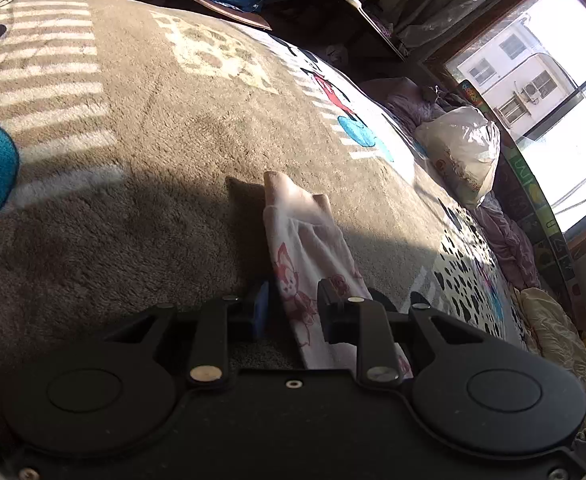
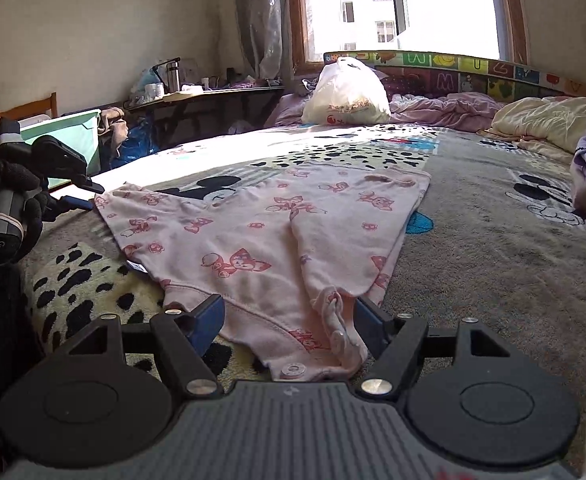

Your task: Fold clothes

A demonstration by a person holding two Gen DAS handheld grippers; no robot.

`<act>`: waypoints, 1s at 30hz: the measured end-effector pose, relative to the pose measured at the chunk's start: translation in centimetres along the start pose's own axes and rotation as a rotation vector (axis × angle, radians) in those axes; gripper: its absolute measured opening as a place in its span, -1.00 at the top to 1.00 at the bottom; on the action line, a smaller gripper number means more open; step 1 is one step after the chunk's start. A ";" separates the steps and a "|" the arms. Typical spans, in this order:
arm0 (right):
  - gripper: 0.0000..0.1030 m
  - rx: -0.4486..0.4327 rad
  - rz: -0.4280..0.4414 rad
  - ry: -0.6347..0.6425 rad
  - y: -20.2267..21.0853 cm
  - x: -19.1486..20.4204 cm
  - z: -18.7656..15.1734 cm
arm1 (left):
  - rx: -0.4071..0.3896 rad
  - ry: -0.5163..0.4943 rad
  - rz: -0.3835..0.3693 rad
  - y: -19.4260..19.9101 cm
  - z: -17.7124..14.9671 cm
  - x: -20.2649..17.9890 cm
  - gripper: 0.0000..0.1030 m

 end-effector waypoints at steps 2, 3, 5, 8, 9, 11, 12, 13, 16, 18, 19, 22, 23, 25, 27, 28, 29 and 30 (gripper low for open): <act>-0.38 -0.014 -0.012 -0.096 0.1 -1.8 -0.2 | -0.005 -0.021 -0.027 -0.4 0.0 -0.6 0.68; -0.38 -0.027 -0.006 -0.150 0.1 -2.5 -0.3 | -0.005 -0.031 -0.039 -0.6 -0.1 -0.9 0.95; -0.38 -0.058 0.017 -0.263 0.3 -4.0 -0.3 | -0.010 -0.066 -0.081 -0.1 -0.4 -2.1 0.96; -0.38 -0.099 0.063 -0.421 0.8 -5.5 -0.2 | -0.048 -0.191 -0.169 2.1 -1.1 -5.8 0.97; -0.38 -0.109 0.078 -0.465 0.9 -5.9 -0.2 | -0.065 -0.246 -0.187 2.8 -1.5 -7.2 0.97; -0.39 -0.132 0.112 -0.545 1.1 -6.6 -0.1 | -0.095 -0.349 -0.223 4.1 -2.5 -9.9 0.97; -0.39 -0.144 0.129 -0.583 1.2 -6.9 0.0 | -0.105 -0.389 -0.241 4.6 -3.2 -11.2 0.97; -0.39 -0.158 0.146 -0.620 1.2 -7.2 0.0 | -0.112 -0.429 -0.258 5.1 -4.0 -12.5 0.97; -0.40 -0.192 0.188 -0.713 1.4 -8.1 0.3 | -0.125 -0.542 -0.297 6.2 -7.1 -16.5 0.97; -0.40 -0.215 0.209 -0.768 1.6 -8.8 0.4 | -0.130 -0.620 -0.319 6.5 -9.5 -19.0 0.97; -0.40 -0.227 0.221 -0.799 1.7 -9.1 0.5 | -0.134 -0.667 -0.333 6.8 -10.9 -20.3 0.97; -0.44 -0.268 0.249 -0.889 2.1 -10.4 0.5 | -0.113 -0.826 -0.413 7.8 -16.3 -23.8 0.97; -0.45 -0.283 0.251 -0.912 2.3 -10.9 0.5 | -0.095 -0.884 -0.454 8.3 -18.5 -24.8 0.97; -0.46 -0.320 0.255 -0.972 2.6 -12.1 0.3 | -0.060 -0.998 -0.535 9.2 -22.9 -26.7 0.97; -0.46 -0.358 0.258 -1.035 2.9 -13.4 0.1 | -0.022 -1.113 -0.616 10.2 -27.3 -28.4 0.97; -0.47 -0.377 0.259 -1.066 3.1 -14.0 -0.1 | -0.003 -1.169 -0.656 10.7 -29.5 -29.2 0.97; -0.46 -0.395 0.257 -1.092 3.2 -14.6 -0.3 | 0.016 -1.226 -0.697 11.2 -31.6 -30.0 0.95; -0.46 -0.409 0.255 -1.111 3.4 -15.1 -0.4 | 0.077 -1.288 -0.733 11.5 -33.9 -30.3 0.61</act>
Point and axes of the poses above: each gripper's, at about its wrist camera, not at the fingertips, and y roughly against the way its jaws point, x to its left, z to its top, the point moved 10 cm from there along -y, roughly the way its jaws point, and after that the axes turned 3 degrees about z, right-handed, at the moved point
